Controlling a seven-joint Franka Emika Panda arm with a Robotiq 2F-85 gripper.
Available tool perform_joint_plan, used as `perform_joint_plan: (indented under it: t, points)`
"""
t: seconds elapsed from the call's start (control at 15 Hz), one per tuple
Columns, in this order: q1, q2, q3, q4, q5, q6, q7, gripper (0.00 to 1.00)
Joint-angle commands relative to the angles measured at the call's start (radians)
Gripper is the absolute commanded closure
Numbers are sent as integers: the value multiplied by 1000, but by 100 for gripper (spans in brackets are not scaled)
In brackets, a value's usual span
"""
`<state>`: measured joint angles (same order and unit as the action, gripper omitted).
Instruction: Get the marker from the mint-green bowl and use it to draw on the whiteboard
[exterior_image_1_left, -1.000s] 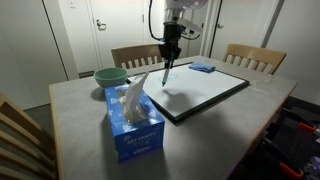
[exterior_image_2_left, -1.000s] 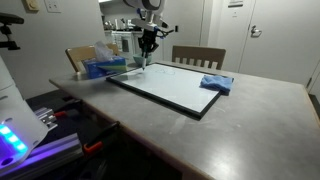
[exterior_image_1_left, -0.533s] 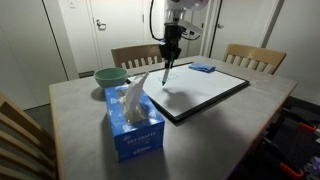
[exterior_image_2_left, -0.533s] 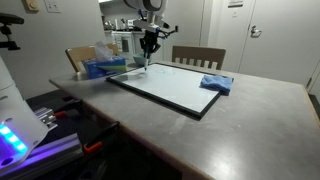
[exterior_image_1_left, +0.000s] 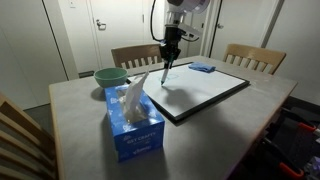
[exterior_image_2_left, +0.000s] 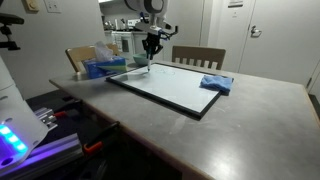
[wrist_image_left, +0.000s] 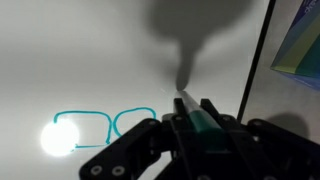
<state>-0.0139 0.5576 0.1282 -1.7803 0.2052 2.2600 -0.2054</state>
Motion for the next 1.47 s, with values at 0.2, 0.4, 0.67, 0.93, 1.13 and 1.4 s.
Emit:
perform_joint_plan:
  t: [0.2,0.4,0.67,0.93,1.13,1.4]
  points:
    - [-12,1,1,3,3,-4,-27,95]
    - [-11,3,-4,9,-3,-35,-20,95]
    - [-13,7,-7,16,-3,-83,-17,95]
    - [-14,1,-8,7,-1,-98,-20,95]
    - [-14,-1,-8,-3,-1,-98,-23,95]
    - [-20,-4,-7,-18,5,-105,-30,95]
